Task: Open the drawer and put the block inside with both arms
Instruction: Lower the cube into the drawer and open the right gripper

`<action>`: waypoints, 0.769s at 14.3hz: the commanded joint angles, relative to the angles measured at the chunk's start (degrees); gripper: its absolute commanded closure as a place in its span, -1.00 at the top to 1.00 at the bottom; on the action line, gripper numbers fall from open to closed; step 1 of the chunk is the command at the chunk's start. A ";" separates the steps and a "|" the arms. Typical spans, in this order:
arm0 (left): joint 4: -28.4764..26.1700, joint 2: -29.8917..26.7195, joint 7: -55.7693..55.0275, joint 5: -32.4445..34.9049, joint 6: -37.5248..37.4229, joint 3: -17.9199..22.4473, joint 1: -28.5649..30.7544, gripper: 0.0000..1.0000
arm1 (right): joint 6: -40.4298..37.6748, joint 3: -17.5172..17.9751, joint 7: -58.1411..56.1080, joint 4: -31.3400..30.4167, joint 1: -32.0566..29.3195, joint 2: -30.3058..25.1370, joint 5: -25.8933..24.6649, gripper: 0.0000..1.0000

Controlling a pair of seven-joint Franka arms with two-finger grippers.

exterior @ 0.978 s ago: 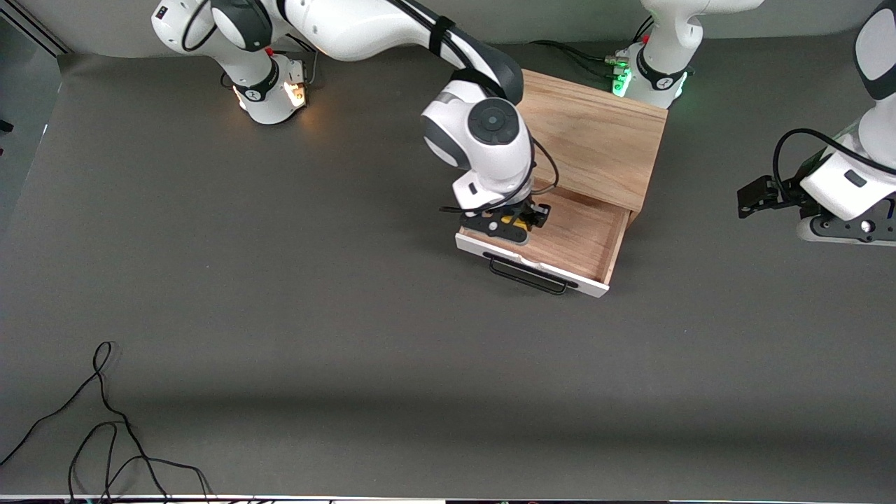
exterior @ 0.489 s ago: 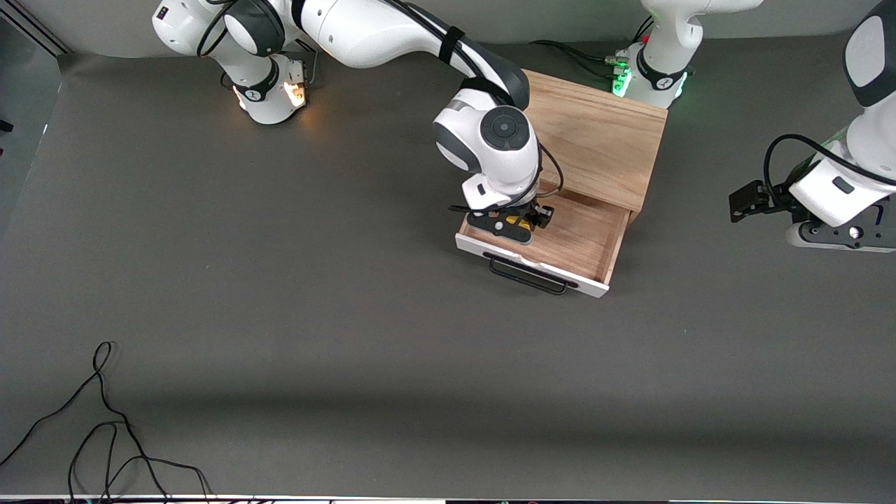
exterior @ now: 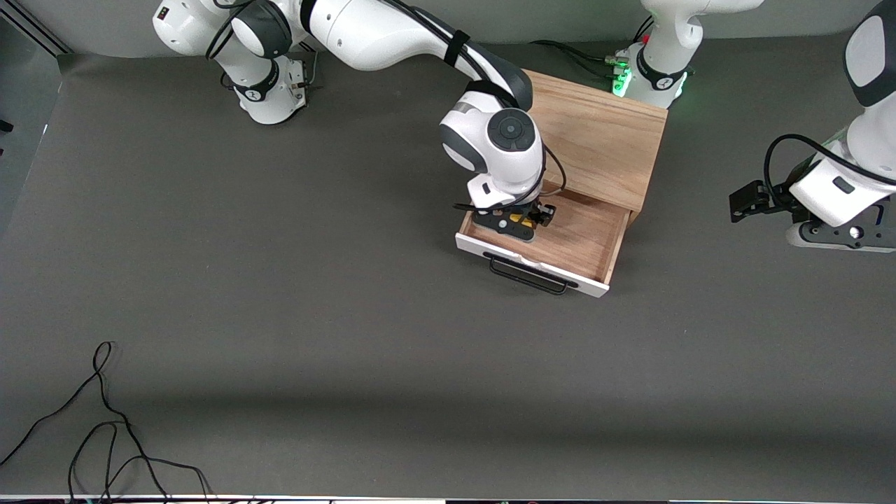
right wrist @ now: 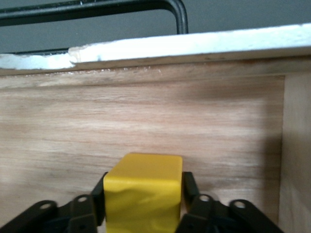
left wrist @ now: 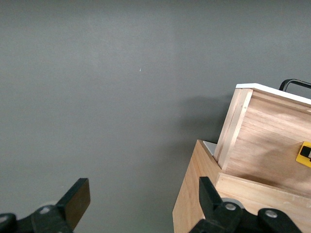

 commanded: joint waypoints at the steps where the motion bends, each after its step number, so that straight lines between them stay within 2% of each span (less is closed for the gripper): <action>1: 1.42 0.41 -0.62 -0.50 -1.23 0.92 -0.85 1.00 | 0.48 -0.44 3.70 0.30 0.62 -0.59 0.31 1.00; 4: 1.60 0.32 -0.53 -0.50 -1.41 0.92 -0.76 1.00 | -1.10 -0.97 3.44 0.74 0.36 -2.78 0.22 1.00; 7: 1.95 0.23 -0.62 -0.50 -1.32 0.83 -0.76 1.00 | -7.24 -1.58 1.43 1.00 -1.48 -7.78 0.13 1.00; 9: 2.30 0.23 -0.53 -0.50 -1.41 0.83 -0.67 1.00 | -13.64 -1.23 -4.09 1.00 -6.56 -12.17 0.92 1.00; 11: 2.39 0.05 -0.36 -0.50 -1.50 0.92 -0.67 1.00 | -19.97 -0.79 -15.66 0.30 -12.19 -16.82 2.23 1.00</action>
